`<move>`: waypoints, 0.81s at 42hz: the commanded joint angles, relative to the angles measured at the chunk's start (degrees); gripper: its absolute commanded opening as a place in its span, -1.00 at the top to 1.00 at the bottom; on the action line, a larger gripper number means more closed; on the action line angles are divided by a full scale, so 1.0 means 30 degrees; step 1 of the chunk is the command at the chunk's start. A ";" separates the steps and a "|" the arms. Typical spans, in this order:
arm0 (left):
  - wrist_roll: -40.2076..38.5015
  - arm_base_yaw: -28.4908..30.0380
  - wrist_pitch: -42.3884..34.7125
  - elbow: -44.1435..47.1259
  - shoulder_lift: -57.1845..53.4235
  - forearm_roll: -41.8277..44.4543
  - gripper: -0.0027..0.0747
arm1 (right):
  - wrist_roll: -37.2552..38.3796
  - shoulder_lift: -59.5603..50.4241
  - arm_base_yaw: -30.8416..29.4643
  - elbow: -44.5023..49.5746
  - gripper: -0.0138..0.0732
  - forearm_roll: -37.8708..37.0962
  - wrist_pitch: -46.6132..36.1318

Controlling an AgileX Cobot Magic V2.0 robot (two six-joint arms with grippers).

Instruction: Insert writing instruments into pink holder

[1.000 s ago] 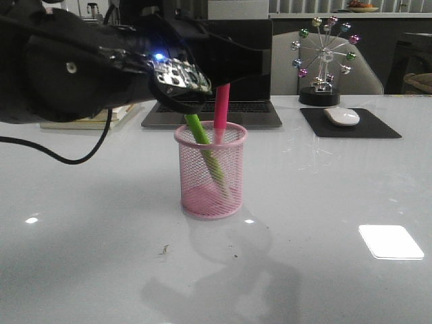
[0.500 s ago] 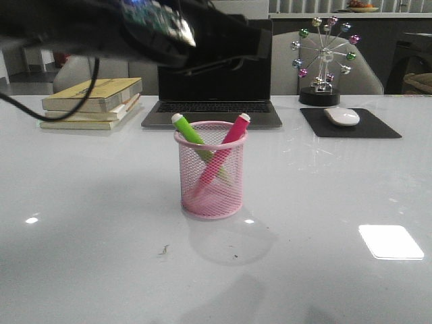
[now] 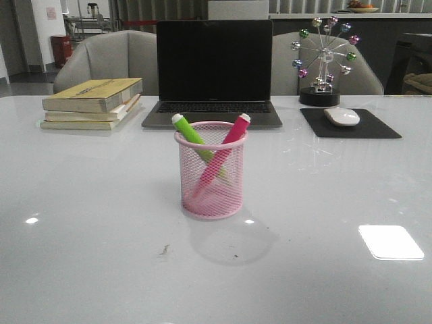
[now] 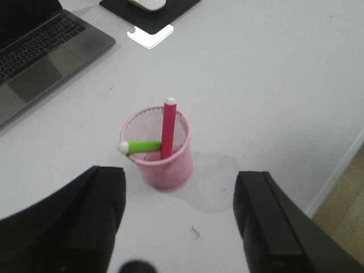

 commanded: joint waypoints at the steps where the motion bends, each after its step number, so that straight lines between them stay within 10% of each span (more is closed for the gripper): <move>1: 0.0054 0.0072 0.0785 -0.0179 -0.2026 0.0045 -0.27 | -0.0003 -0.0048 -0.0051 -0.0546 -0.36 -0.0144 -0.1177; 24: -0.0035 0.0034 0.1318 0.6818 -1.0187 0.0435 -0.28 | -0.0003 -0.0048 -0.0051 -0.0546 -0.36 -0.0218 -0.1689; 34: -0.6533 0.0034 0.1596 0.7025 -1.0225 0.3990 -0.28 | -0.0003 -0.0301 -0.0051 -0.0221 -0.36 -0.1181 -0.1716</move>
